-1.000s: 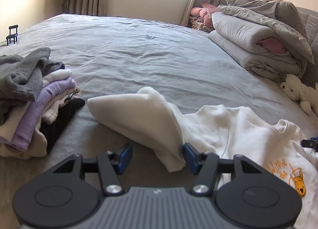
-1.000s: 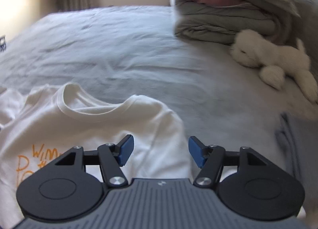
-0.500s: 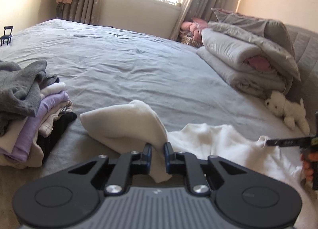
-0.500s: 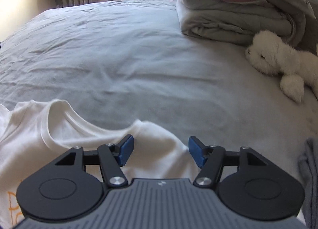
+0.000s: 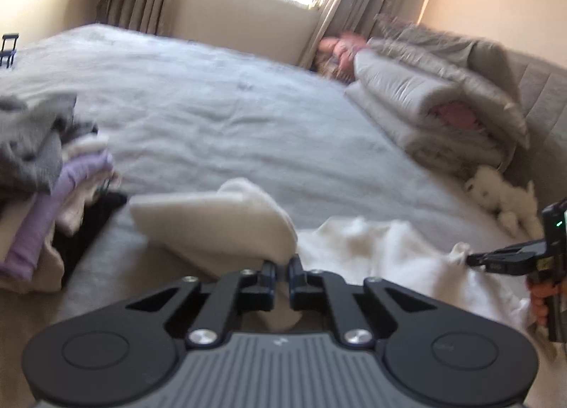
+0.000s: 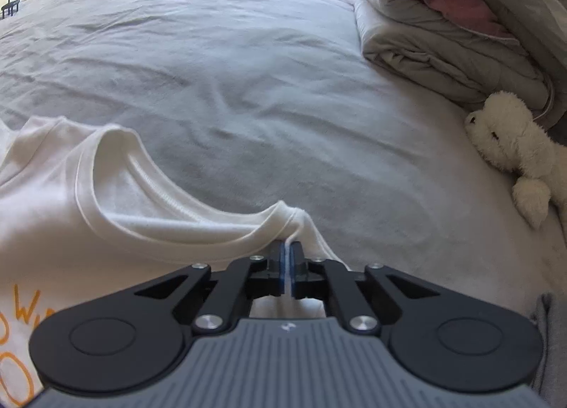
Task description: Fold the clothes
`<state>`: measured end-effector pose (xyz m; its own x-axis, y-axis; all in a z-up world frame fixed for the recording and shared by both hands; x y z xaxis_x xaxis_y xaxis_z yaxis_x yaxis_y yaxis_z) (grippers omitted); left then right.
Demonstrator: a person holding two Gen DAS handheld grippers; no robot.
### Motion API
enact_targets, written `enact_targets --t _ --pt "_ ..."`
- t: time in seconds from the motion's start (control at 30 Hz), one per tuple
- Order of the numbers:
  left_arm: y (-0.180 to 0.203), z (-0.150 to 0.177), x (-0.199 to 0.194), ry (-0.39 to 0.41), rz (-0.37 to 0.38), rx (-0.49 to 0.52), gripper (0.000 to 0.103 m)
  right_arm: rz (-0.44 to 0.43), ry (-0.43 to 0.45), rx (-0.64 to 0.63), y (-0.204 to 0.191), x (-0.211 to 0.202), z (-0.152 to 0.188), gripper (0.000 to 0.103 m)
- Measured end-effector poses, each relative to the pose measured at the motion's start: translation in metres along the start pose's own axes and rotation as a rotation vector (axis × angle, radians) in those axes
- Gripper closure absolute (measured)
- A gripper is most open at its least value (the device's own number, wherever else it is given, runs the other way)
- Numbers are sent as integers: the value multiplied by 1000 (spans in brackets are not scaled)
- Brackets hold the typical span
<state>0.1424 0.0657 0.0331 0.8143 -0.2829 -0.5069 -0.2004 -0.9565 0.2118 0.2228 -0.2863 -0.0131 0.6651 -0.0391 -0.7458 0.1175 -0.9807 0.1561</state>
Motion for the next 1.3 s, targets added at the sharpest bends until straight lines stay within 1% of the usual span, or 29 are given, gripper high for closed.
enact_targets --t 0.07,0.13,0.2,0.23,0.27,0.33,0.37,0.43,0.47,0.5,0.53,0.57,0.6,0.63,0.67,0.73,0.83,0.93,1.1,1.23,1.3 --pt "1 -10 -13 54 4 -1 97 29 49 -18 1 -8 -7 101" --pt "3 -21 -27 107 9 3 97 60 119 -49 -3 -19 -16 101" --pt "6 -24 -35 140 -10 38 97 72 194 -62 -9 -29 -25 101" --pt "7 -26 -39 155 -21 57 97 73 218 -52 -10 -31 -29 101" --pt "8 -25 -36 137 -39 74 97 82 230 -51 -13 -30 -32 101" --pt "5 -14 -20 39 -79 86 97 133 202 -84 -18 -14 -31 101" --pt "2 -7 -13 -5 -92 83 97 166 167 -120 -22 -1 -26 101" --pt "1 1 -5 -49 -97 84 97 219 104 -156 -26 19 -16 101" --pt "2 1 -5 -51 -99 91 97 235 88 -157 -26 24 -12 101" --pt "2 -1 -8 -45 -98 91 96 238 92 -145 -25 23 -12 100" --pt "2 -3 -12 -36 -95 89 96 241 96 -133 -24 21 -11 95" --pt "2 -5 -14 -32 -91 79 95 245 100 -121 -23 20 -11 87" --pt "0 -5 -15 -34 -92 70 94 243 106 -105 -21 17 -12 81" --pt "-2 -6 -15 -38 -95 60 92 232 116 -81 -17 11 -14 71" --pt "-3 -6 -16 -42 -97 51 90 221 130 -54 -13 5 -16 66" --pt "-6 -5 -14 -57 -103 40 87 203 143 3 0 -7 -18 62" --pt "-5 -5 -15 -56 -104 34 86 163 113 89 18 -23 -11 62" --pt "-4 -6 -18 -49 -108 36 84 81 57 171 27 -41 7 62" --pt "-6 -4 -18 -67 -120 15 79 21 25 314 41 -75 37 62" --pt "-9 -3 -20 -72 -130 2 73 -27 -1 429 53 -102 60 57" --pt "-11 -2 -21 -76 -136 -5 70 -16 7 477 67 -108 71 53"
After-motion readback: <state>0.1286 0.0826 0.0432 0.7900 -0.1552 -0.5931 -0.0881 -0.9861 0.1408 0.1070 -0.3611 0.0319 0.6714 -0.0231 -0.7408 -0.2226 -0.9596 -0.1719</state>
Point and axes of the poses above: each gripper's, at about its wrist camera, not at the fingertips, and x roughly the way its jaws point, y to its right, z to its underside, the point moved 6 cm from there along x, roughly the way its jaws point, and after that the axes turned 7 degrees about x, right-handed, at the moved point
